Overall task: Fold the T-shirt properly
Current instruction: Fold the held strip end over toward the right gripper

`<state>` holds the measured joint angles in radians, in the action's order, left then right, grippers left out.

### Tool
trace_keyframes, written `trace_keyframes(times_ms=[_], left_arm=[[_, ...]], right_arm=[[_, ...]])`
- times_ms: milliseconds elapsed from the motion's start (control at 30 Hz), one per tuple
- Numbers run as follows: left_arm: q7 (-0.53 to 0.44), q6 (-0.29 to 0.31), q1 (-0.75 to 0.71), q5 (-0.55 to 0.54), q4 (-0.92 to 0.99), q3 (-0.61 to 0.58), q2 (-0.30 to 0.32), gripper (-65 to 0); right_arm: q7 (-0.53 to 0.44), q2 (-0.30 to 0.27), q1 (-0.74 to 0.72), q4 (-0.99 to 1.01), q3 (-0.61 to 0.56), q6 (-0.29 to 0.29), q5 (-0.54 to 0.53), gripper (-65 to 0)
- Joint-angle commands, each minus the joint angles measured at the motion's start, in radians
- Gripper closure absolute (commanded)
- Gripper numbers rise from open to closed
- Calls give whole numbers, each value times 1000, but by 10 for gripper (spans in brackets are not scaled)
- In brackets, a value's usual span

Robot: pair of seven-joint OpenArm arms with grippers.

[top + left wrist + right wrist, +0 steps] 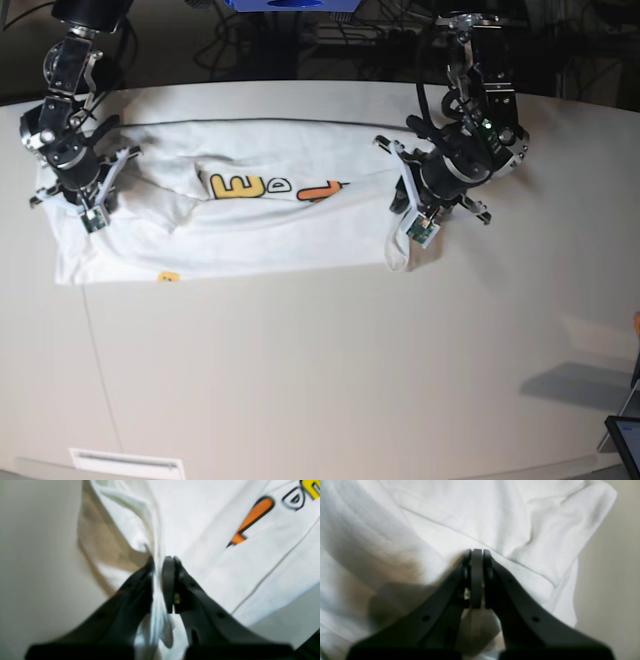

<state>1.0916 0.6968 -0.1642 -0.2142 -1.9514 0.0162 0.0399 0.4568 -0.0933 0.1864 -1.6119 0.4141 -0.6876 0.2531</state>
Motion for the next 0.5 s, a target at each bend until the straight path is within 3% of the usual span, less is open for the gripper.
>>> trace_keyframes(times_ms=[0, 333, 467], left_arm=[[-21, 1, 15, -15, -19, -17, -7, 0], [-23, 1, 53, -24, -18, -227, -58, 0], [-23, 1, 68, -18, -3, -275, -105, 0]], right_arm=[[32, -3, 5, 2, 1, -11, 18, -16], [33, -1, 5, 2, 1, -11, 18, -16], [33, -1, 5, 2, 1, -11, 18, -16]])
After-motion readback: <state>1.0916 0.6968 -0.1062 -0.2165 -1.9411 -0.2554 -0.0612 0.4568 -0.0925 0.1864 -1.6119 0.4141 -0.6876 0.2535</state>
